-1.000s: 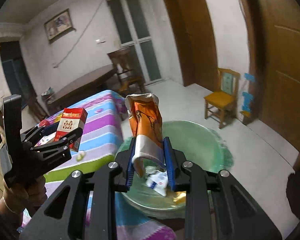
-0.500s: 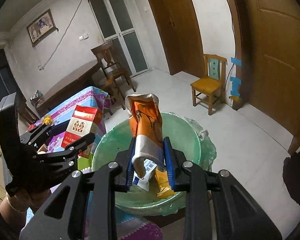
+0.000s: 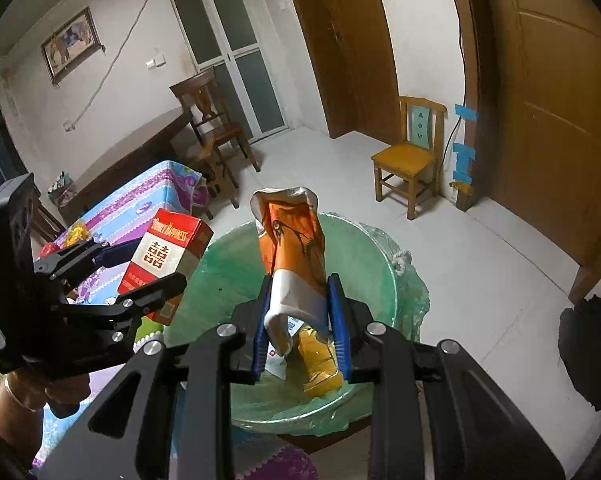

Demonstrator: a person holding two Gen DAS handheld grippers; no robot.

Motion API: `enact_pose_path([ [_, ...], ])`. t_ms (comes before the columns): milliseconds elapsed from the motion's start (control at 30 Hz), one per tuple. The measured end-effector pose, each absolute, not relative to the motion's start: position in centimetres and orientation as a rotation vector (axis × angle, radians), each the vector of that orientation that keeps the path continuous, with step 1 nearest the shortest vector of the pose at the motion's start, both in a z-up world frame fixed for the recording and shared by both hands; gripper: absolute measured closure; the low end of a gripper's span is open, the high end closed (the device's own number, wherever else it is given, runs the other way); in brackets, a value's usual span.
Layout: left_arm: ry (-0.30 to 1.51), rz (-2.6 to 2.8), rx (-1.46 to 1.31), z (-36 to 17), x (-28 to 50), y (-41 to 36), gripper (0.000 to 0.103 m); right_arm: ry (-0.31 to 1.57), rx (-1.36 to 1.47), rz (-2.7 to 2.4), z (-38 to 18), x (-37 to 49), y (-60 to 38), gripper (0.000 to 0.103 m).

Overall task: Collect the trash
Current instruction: 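Open both tools over the green bin to drop the pack and cup, then move both tools back over the table toward the boxes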

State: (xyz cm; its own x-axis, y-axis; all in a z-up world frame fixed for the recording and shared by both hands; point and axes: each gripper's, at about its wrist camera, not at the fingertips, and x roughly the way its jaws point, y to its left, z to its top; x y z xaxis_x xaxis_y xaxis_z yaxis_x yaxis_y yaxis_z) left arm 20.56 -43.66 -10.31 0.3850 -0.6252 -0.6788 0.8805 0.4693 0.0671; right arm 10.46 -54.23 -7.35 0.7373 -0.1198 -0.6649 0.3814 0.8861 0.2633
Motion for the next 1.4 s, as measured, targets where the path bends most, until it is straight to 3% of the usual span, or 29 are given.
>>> enact_pose_path([
  [133,0.631,-0.996,0.458,-10.4,21.6,-43.9,0.038,0.712,0.386,-0.276,-7.4,11.5,-54.4,0.074],
  [233,0.639,-0.984,0.457,-10.4,22.1,-43.9,0.036,0.736,0.375,-0.272,-8.2,12.4,-54.7,0.057],
  [867,0.649,-0.978,0.436,-10.9,21.0,-41.6,0.034,0.712,0.394,-0.267,-9.0,11.6,-54.1,0.057],
  [1400,0.642,-0.873,0.432,-12.4,18.4,-33.7,0.031,0.552,0.336,-0.241,-7.9,10.6,-48.4,0.057],
])
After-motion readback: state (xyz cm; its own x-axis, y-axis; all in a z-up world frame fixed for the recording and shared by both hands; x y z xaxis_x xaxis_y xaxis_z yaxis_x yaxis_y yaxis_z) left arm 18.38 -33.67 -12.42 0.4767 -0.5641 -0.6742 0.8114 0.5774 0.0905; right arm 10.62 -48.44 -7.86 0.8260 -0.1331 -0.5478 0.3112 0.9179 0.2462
